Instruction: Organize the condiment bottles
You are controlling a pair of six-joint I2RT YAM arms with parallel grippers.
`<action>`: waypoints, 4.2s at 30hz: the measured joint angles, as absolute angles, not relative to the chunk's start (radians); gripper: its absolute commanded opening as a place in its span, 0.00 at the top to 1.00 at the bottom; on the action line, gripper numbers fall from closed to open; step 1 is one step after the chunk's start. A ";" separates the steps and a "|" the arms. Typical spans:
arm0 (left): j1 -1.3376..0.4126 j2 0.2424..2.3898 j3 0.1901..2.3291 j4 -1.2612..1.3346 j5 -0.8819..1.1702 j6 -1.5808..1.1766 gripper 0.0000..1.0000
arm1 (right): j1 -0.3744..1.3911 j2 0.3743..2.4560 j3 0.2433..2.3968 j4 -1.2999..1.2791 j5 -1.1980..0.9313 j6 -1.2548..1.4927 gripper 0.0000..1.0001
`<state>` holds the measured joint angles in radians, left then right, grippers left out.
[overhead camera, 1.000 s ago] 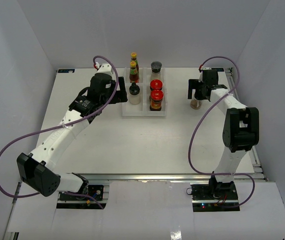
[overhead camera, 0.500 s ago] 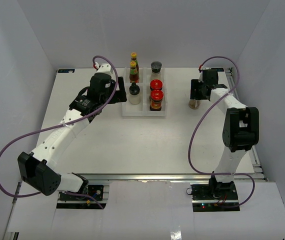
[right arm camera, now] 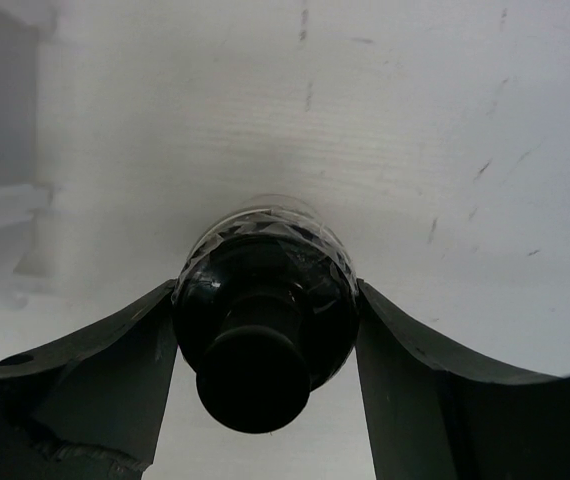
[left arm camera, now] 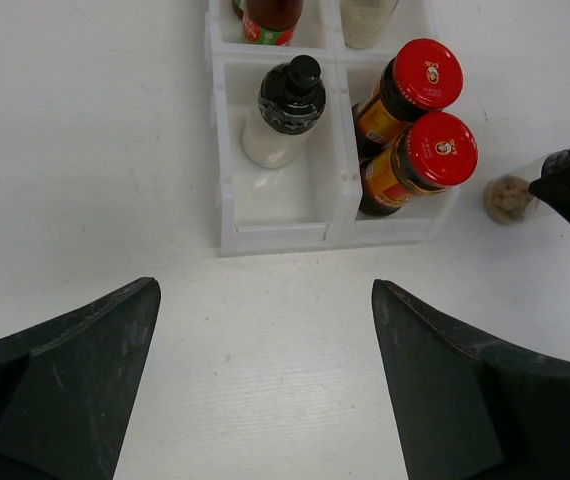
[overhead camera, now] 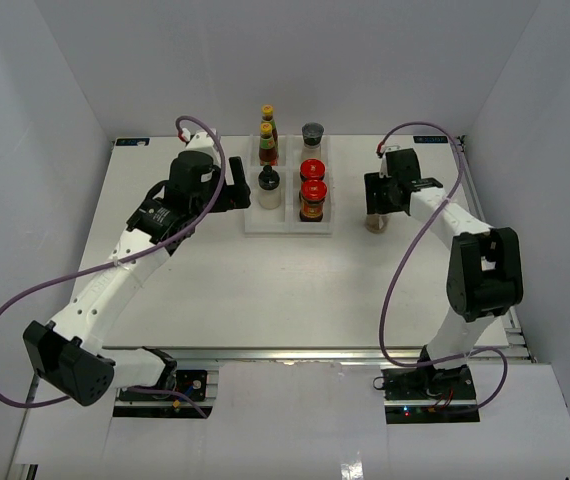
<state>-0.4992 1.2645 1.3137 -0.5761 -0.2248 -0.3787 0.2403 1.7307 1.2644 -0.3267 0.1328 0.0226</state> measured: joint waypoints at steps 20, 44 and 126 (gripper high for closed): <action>-0.499 1.118 1.293 -0.631 -0.222 -0.424 0.02 | 0.794 1.268 0.886 -0.370 0.241 0.132 0.92; -0.498 1.101 1.321 -0.674 -0.343 -0.417 0.02 | 0.803 2.053 1.835 -0.315 0.195 0.086 0.92; -0.490 1.135 1.283 -0.582 -0.081 -0.405 0.02 | 0.749 1.505 1.496 -0.597 0.478 0.259 0.10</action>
